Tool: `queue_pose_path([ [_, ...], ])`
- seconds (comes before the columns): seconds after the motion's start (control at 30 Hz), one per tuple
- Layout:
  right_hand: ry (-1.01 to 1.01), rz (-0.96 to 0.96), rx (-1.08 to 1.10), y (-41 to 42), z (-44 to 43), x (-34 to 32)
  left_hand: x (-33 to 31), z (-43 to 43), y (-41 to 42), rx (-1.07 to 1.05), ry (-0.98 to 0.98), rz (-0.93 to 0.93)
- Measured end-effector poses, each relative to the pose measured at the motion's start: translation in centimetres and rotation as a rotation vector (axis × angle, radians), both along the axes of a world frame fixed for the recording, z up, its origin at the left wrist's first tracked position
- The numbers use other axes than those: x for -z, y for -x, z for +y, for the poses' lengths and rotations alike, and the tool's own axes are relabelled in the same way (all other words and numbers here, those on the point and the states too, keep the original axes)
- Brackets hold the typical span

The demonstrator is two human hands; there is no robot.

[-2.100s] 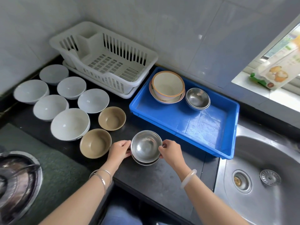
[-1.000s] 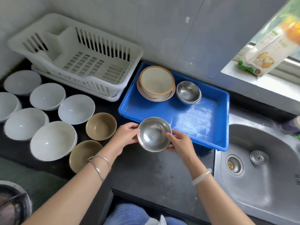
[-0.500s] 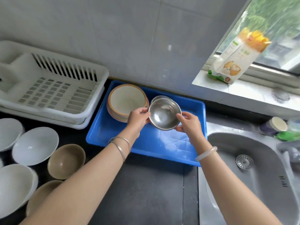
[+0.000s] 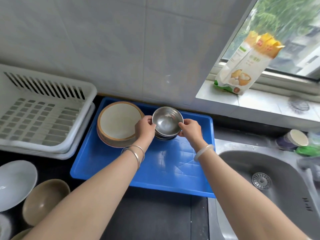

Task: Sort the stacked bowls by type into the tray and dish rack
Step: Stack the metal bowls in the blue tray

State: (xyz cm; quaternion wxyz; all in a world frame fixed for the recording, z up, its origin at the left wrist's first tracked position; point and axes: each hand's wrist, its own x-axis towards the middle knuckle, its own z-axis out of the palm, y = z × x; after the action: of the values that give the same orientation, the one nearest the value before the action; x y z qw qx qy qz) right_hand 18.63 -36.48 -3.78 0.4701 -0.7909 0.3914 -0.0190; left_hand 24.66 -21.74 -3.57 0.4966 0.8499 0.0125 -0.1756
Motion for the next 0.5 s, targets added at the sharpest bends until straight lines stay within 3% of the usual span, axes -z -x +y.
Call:
queue_pose_path([
  [0.3, 0.138, 0.079, -0.112, -0.4, 0.5, 1.0, 0.9, -0.9, 1.2, 0.125, -0.252, -0.071],
  [0.5, 0.191, 0.07, -0.131, 0.3, 0.7, 1.7, 1.4, -0.9, 2.2, 0.124, -0.239, -0.086],
])
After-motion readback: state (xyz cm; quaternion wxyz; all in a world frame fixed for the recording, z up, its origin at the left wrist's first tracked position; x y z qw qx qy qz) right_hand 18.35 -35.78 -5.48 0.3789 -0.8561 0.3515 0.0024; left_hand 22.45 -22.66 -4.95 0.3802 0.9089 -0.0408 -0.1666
